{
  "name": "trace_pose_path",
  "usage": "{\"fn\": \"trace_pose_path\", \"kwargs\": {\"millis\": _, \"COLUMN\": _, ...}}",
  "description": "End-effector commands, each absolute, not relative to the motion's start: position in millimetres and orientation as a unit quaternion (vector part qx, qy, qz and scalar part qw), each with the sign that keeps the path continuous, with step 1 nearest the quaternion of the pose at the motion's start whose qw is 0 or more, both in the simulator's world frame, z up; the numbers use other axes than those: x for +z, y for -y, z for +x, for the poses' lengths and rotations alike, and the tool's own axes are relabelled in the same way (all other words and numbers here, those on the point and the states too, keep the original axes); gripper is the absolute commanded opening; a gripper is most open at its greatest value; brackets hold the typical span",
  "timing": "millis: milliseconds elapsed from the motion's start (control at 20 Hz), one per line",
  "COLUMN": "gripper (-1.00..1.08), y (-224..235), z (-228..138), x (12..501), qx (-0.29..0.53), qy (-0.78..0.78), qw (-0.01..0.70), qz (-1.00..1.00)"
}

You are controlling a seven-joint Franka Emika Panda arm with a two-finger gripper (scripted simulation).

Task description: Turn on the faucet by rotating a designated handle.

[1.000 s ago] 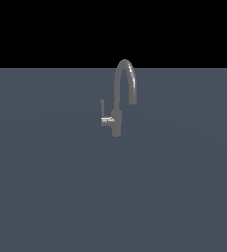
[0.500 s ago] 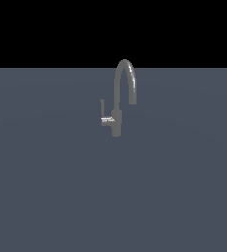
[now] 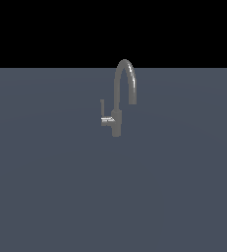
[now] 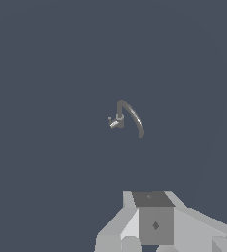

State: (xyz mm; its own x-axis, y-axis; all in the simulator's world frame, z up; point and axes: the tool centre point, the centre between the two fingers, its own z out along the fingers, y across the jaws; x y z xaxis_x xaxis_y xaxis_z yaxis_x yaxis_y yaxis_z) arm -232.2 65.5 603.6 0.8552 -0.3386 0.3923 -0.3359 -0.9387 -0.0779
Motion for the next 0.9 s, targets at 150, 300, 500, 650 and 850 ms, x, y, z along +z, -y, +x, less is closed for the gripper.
{"fn": "trace_pose_path", "kwargs": {"millis": 150, "gripper": -1.0, "y": -102.4, "z": -223.3, "x": 623.1, "qx": -0.262, "qy": -0.228, "qw": -0.012, "qz": -0.938}}
{"fn": "trace_pose_path", "kwargs": {"millis": 300, "gripper": -1.0, "y": -123.6, "z": -214.8, "x": 627.6, "qx": -0.289, "qy": -0.255, "qw": -0.022, "qz": -0.923}}
{"fn": "trace_pose_path", "kwargs": {"millis": 500, "gripper": -1.0, "y": -151.7, "z": -199.0, "x": 626.4, "qx": -0.321, "qy": -0.287, "qw": -0.036, "qz": -0.902}}
{"fn": "trace_pose_path", "kwargs": {"millis": 650, "gripper": -1.0, "y": -171.6, "z": -183.5, "x": 619.9, "qx": -0.342, "qy": -0.31, "qw": -0.047, "qz": -0.886}}
{"fn": "trace_pose_path", "kwargs": {"millis": 850, "gripper": -1.0, "y": -195.1, "z": -157.9, "x": 603.6, "qx": -0.365, "qy": -0.338, "qw": -0.061, "qz": -0.865}}
